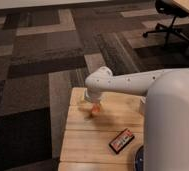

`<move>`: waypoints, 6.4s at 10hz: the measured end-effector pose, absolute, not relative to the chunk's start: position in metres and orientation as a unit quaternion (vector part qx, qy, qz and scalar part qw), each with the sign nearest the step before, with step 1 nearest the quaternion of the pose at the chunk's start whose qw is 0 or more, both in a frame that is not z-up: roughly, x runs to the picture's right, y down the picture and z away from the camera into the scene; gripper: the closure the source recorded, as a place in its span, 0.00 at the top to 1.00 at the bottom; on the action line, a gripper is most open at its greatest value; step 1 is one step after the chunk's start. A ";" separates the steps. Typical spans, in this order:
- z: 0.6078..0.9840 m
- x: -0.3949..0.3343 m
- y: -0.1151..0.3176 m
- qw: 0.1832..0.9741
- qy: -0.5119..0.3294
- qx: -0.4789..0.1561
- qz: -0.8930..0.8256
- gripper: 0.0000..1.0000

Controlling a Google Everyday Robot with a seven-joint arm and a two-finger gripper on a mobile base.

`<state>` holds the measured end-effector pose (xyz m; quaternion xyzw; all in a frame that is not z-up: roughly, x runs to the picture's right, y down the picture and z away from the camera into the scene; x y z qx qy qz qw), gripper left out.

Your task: Drag the pepper across the table

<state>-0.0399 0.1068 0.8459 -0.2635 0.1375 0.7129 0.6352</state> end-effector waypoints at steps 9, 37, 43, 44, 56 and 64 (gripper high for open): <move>0.841 -0.124 0.051 0.731 0.099 -0.286 0.611 0.74; 0.863 -0.210 0.072 0.779 0.106 -0.336 0.518 0.74; 0.844 -0.202 0.043 0.797 0.123 -0.292 0.513 0.74; 0.843 -0.194 0.041 0.794 0.128 -0.285 0.522 0.74; 0.798 -0.091 0.110 0.583 0.253 -0.187 0.749 0.74; 0.818 -0.095 0.118 0.587 0.226 -0.211 0.748 0.74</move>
